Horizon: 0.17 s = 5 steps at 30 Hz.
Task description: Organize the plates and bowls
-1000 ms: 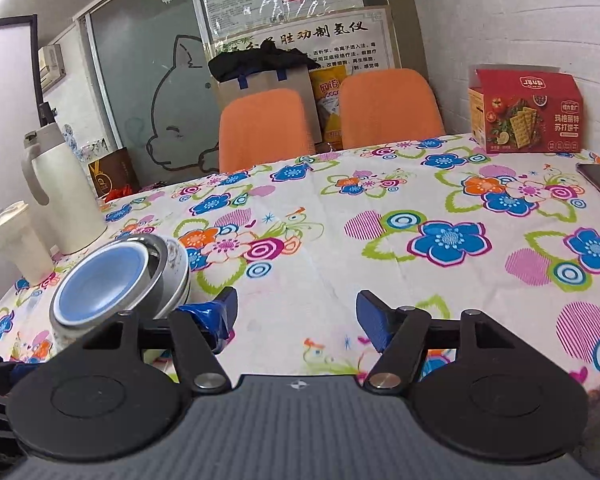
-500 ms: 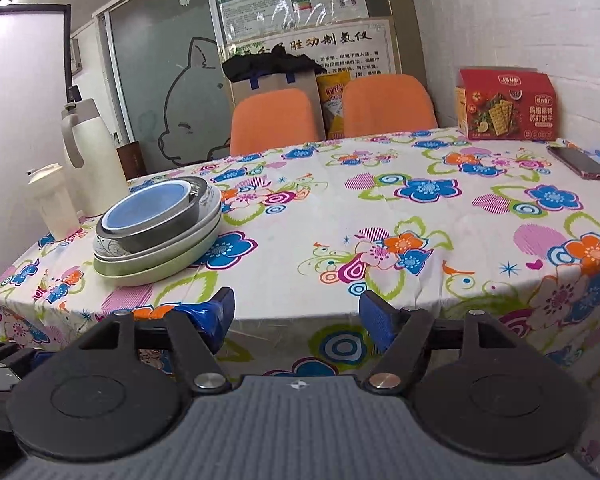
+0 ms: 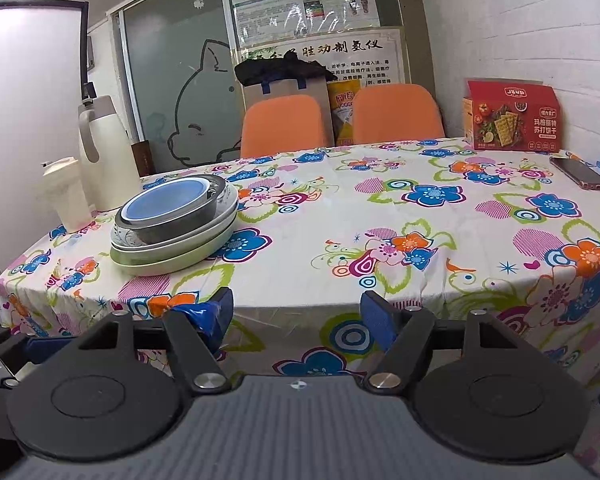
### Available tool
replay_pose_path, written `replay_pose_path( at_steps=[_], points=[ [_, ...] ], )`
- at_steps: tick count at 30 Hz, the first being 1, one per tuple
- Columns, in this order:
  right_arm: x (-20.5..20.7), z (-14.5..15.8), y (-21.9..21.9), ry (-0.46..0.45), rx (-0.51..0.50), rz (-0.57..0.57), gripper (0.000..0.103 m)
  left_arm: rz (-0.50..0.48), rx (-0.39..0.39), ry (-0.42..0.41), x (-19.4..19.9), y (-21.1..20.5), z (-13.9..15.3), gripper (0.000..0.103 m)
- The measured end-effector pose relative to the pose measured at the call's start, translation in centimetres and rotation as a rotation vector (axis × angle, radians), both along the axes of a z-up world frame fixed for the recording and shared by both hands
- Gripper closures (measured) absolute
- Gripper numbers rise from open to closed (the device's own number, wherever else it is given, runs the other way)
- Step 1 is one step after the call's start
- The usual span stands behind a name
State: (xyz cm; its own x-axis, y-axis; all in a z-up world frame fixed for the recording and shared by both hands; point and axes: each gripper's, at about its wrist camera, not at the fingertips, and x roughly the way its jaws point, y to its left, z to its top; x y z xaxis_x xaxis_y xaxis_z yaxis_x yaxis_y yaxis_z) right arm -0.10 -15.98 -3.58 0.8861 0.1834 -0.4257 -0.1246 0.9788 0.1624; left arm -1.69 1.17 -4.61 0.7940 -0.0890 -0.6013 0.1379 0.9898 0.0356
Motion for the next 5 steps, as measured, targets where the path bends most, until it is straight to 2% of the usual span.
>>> replay_pose_path(
  at_steps=[5],
  points=[
    [-0.14,-0.09,0.24,-0.002,-0.004,0.000,0.046,0.007,-0.008,-0.042,-0.48,0.26,0.33,0.008]
  ],
)
